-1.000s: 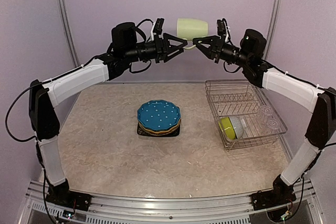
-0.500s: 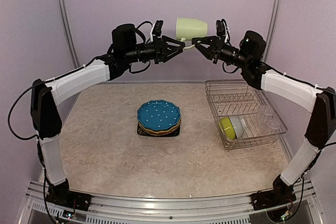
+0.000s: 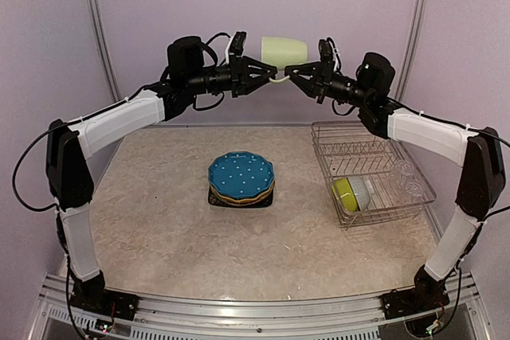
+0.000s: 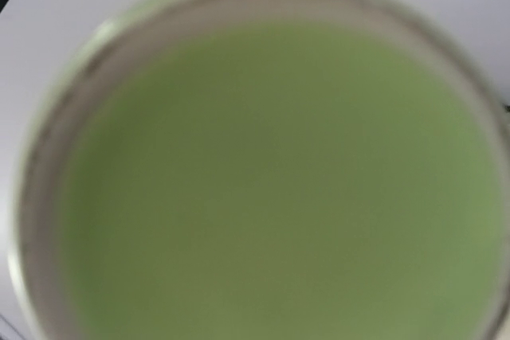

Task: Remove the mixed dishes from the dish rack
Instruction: Pass from the right arm to the left

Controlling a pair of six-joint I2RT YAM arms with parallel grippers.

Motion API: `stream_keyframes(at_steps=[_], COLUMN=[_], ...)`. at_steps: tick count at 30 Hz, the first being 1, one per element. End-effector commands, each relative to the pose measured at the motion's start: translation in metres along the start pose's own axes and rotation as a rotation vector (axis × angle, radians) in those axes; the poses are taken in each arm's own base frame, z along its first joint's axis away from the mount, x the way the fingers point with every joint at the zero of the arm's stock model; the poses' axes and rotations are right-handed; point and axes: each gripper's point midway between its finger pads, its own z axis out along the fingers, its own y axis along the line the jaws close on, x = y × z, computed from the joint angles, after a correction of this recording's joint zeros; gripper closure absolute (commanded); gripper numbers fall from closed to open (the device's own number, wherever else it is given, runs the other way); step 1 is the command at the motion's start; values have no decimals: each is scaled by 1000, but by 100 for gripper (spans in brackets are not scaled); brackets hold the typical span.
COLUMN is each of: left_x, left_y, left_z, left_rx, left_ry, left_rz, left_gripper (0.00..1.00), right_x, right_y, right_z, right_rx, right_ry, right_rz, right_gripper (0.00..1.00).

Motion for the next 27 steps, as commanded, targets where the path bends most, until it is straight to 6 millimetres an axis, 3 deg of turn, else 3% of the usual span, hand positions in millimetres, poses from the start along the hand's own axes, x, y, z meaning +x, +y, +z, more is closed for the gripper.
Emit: stream_keyframes(at_steps=[1, 10, 13, 17, 18, 21, 23, 27], left_x=[10, 14, 12, 9, 8, 5, 2, -5], left_y=[1, 4, 7, 10, 10, 10, 11, 16], left_z=[-4, -12, -16, -22, -23, -26, -30, -40], left_rx=[16, -4, -22, -48, -54, -73, -91, -128], left_ry=[45, 43, 30, 16, 12, 1, -11, -45], left_rz=[-11, -23, -28, -25, -22, -13, -9, -14], left_gripper=[75, 88, 98, 100, 100, 100, 100, 100], right_x=[-1, 7, 9, 11, 11, 11, 12, 12], right_y=[37, 36, 32, 27, 26, 20, 14, 6], right_z=[5, 11, 11, 10, 11, 12, 12, 11], right_rx=[-137, -165, -158, -143, -137, -112, -91, -60], right_ry=[9, 36, 36, 38, 40, 41, 42, 42], right_rz=[-65, -41, -30, -26, -25, -21, -14, -6], right_gripper=[100, 100, 100, 100, 97, 71, 44, 25])
